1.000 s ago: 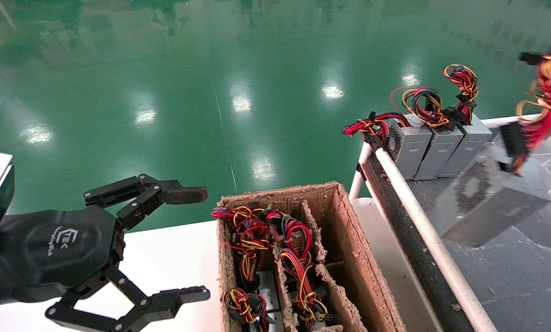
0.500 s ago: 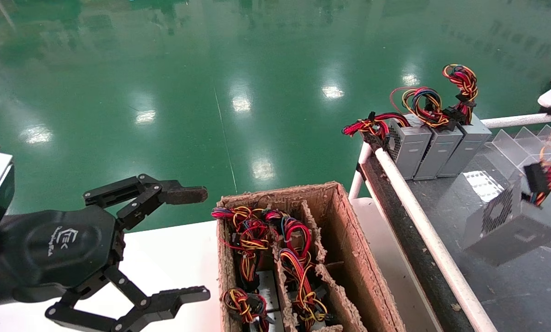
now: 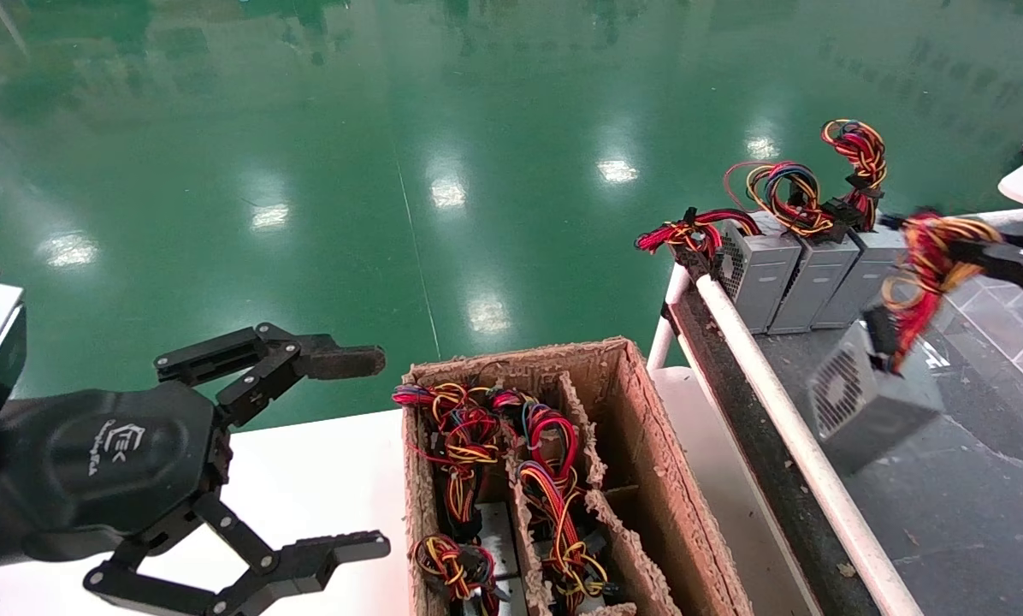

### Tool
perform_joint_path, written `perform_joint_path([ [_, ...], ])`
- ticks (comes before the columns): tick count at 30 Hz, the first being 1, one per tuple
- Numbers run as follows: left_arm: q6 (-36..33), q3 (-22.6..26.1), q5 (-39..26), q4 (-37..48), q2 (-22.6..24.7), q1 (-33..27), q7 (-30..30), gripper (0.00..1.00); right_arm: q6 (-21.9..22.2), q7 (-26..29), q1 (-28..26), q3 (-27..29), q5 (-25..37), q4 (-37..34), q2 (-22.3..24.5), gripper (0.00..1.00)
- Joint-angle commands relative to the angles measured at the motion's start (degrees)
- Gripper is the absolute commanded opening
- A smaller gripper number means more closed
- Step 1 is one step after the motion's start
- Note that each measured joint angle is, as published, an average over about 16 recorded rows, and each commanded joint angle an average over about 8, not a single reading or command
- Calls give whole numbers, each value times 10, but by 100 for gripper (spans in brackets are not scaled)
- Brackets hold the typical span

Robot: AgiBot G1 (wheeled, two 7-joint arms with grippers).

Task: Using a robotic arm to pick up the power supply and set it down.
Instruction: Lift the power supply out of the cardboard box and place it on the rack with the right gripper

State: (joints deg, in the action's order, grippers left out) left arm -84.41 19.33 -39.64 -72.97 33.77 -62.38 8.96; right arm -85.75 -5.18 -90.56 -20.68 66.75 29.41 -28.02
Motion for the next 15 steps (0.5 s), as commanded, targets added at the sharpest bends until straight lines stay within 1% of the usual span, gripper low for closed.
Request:
perform_joint_path([
  [1, 0, 0, 0, 0, 0, 0, 0, 100, 5, -5, -20, -9, 17, -11, -18, 0],
  [7, 0, 0, 0, 0, 0, 0, 0, 100, 22, -28, -79, -31, 59, -66, -66, 0],
  [15, 0, 0, 0, 0, 0, 0, 0, 100, 52, -62, -141, -53, 99, -141, -122, 0],
])
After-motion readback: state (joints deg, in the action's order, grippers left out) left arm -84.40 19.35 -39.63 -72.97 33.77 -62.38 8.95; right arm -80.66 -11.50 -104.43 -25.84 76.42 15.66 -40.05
